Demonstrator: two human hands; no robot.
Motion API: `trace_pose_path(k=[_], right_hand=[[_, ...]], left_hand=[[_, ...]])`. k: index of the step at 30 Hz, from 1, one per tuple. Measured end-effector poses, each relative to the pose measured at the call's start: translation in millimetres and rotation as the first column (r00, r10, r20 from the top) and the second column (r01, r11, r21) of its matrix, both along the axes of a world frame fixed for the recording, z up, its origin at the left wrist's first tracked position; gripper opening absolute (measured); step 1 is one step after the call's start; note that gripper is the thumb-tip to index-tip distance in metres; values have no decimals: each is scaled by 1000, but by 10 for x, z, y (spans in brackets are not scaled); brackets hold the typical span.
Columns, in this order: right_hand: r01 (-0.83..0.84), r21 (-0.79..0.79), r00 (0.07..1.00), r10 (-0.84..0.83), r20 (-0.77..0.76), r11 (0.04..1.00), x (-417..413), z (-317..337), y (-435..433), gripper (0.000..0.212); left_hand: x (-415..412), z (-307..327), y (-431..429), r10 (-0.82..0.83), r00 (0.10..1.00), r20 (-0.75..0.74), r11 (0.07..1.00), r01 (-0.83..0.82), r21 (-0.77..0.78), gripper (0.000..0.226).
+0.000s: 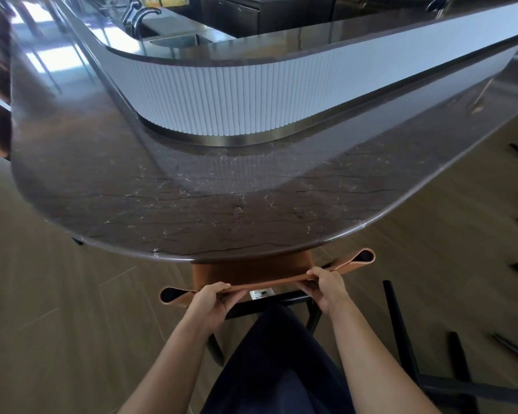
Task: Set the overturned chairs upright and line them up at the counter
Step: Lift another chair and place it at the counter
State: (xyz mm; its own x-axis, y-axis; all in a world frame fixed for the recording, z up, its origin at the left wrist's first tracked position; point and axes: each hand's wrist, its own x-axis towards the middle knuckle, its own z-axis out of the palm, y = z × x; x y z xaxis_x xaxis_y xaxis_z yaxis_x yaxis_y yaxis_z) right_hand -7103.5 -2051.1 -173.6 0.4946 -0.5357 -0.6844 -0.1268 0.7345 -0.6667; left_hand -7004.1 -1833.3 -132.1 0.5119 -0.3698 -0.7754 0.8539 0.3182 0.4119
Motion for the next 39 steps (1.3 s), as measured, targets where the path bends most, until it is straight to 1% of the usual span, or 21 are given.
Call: trace_pose_path(k=[2, 6, 8, 11, 12, 15, 17, 19, 20, 22, 23, 25, 28, 29, 33, 39], right_hand=[[-7, -12, 1000, 7, 0, 1000, 77, 15, -42, 3], [-66, -44, 998, 65, -24, 997, 212, 60, -141, 21], [-82, -67, 994, 77, -74, 994, 312, 67, -210, 23], [-42, -85, 990, 29, -141, 995, 485, 77, -302, 24], [-28, -92, 987, 14, -159, 995, 526, 77, -319, 25], [-26, -115, 975, -1, -223, 993, 594, 57, -341, 27], [-36, -132, 967, 1, -254, 991, 613, 29, -363, 29], [-62, -175, 944, 1, -330, 983, 629, -7, -384, 32], [-58, -183, 937, -9, -348, 981, 639, -29, -387, 28], [-51, -195, 931, -23, -363, 980, 651, -55, -383, 12], [-59, -205, 926, -23, -376, 977, 664, -64, -388, 13], [-67, -220, 922, -24, -387, 973, 679, -75, -389, 11], [-86, -211, 915, -7, -402, 974, 681, -56, -380, 34], [-90, -199, 917, 2, -400, 976, 672, -33, -371, 36], [-90, -143, 929, 31, -370, 986, 649, 38, -367, 33], [-67, -99, 945, 32, -325, 993, 630, 123, -357, 38]], left_hand=[[83, -3, -56, 11, 1000, -10, 1000, -11, -1, 12], [236, -27, -140, 15, 999, -35, 1000, -14, 13, 31], [313, -23, -190, 24, 998, -56, 1000, -23, 12, 32], [424, -22, -289, 38, 997, -71, 999, -37, 13, 22], [450, -21, -313, 48, 996, -77, 999, -46, 18, 21], [502, -38, -352, 56, 991, -117, 998, -52, 38, 35], [498, -28, -352, 65, 988, -141, 998, -62, 28, 39], [496, -7, -366, 79, 985, -152, 997, -75, 33, 40], [506, 0, -377, 82, 984, -157, 996, -76, 44, 39], [512, -4, -384, 84, 982, -167, 996, -76, 56, 38], [518, -18, -388, 79, 983, -165, 996, -70, 58, 38], [539, -35, -400, 76, 984, -162, 995, -64, 78, 37], [535, -8, -421, 68, 985, -159, 992, -50, 115, 36], [530, -7, -420, 75, 984, -163, 990, -53, 130, 37], [519, -36, -433, 93, 983, -156, 988, -72, 137, 38], [512, -98, -420, 108, 986, -129, 989, -94, 111, 18]])
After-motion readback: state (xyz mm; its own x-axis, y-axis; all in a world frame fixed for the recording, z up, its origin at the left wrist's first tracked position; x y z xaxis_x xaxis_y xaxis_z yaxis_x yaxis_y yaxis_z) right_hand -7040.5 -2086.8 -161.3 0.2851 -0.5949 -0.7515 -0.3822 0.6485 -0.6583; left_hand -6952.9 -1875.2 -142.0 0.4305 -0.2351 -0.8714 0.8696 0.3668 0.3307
